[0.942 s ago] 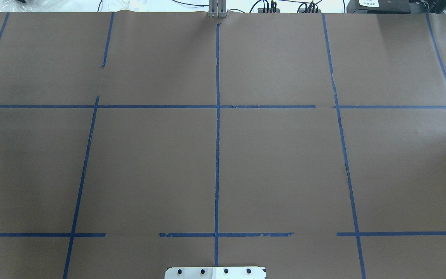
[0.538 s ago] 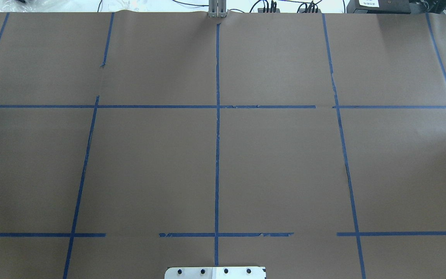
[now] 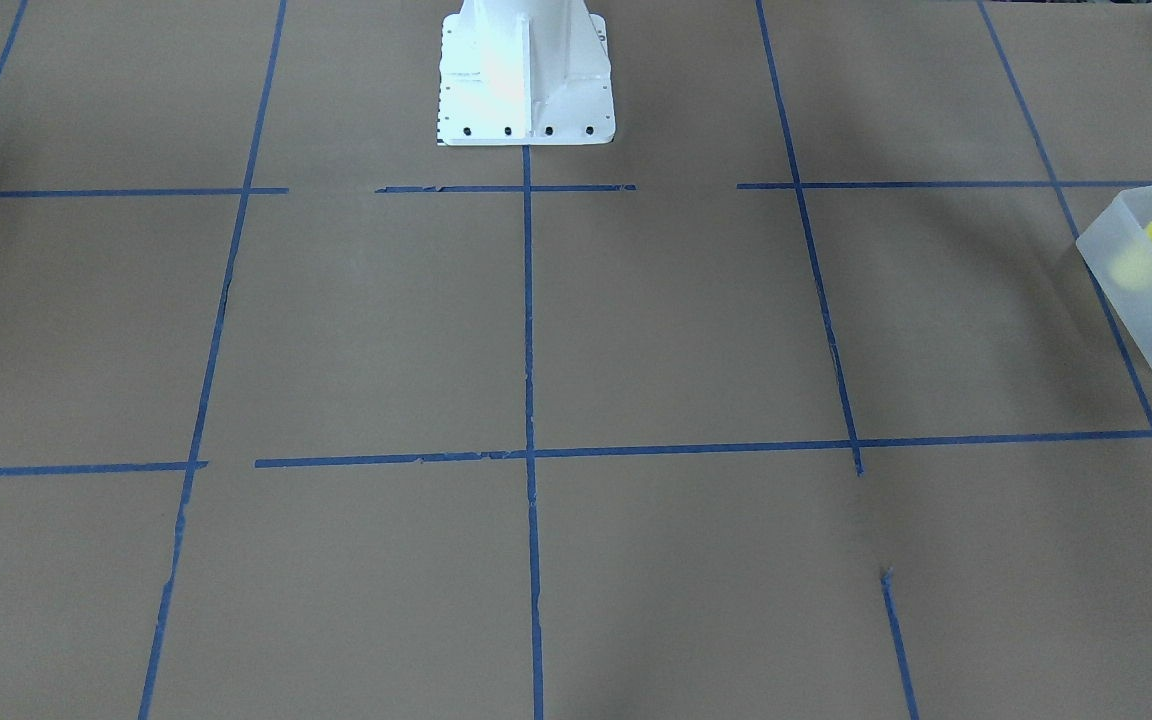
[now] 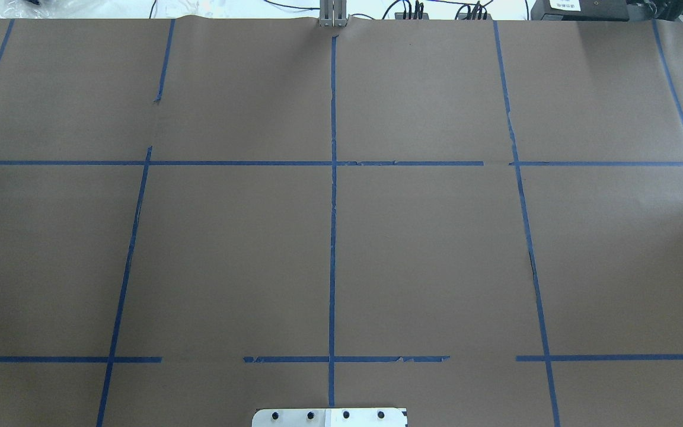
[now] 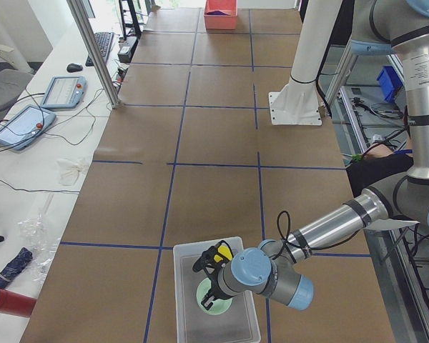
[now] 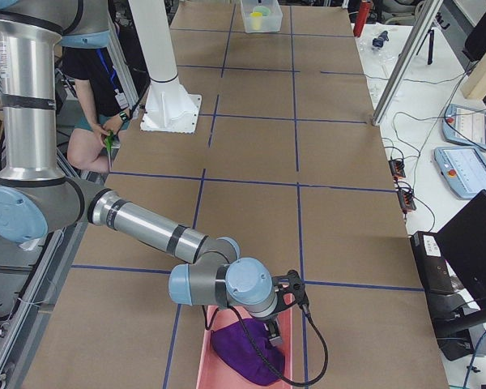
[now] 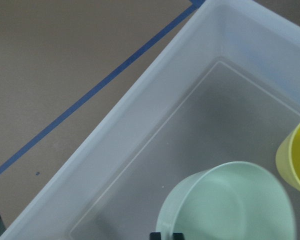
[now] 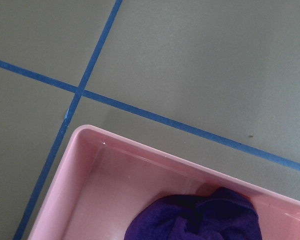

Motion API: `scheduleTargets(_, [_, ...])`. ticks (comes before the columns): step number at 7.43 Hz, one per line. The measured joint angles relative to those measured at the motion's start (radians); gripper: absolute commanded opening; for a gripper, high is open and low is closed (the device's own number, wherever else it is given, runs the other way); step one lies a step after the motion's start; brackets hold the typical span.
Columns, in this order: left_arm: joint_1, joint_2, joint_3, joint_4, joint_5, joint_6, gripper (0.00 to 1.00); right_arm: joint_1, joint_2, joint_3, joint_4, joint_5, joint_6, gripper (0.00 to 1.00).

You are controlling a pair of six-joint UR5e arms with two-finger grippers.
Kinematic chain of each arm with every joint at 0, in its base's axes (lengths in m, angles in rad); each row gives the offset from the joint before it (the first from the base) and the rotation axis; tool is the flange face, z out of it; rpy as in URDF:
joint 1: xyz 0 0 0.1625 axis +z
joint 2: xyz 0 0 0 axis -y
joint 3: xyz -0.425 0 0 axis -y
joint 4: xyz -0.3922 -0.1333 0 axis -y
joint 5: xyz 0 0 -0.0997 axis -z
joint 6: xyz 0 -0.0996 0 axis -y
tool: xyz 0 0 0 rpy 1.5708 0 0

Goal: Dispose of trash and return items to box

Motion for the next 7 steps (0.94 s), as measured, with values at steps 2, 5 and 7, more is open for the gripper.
scheduleTargets(2, [0.006, -0.006, -0.116, 0.044, 0.001, -0.120, 1.00, -0.008, 0.002, 0.009, 0.019, 0.007, 0.080, 1.00])
scheduleTargets(5, [0.002, -0.043, -0.430, 0.441, 0.006, -0.220, 1.00, -0.024, 0.007, 0.058, 0.011, 0.012, 0.147, 1.00])
scheduleTargets(7, [-0.004, -0.089, -0.534, 0.688, 0.005, -0.230, 1.00, -0.057, 0.003, 0.109, -0.064, 0.009, 0.167, 1.00])
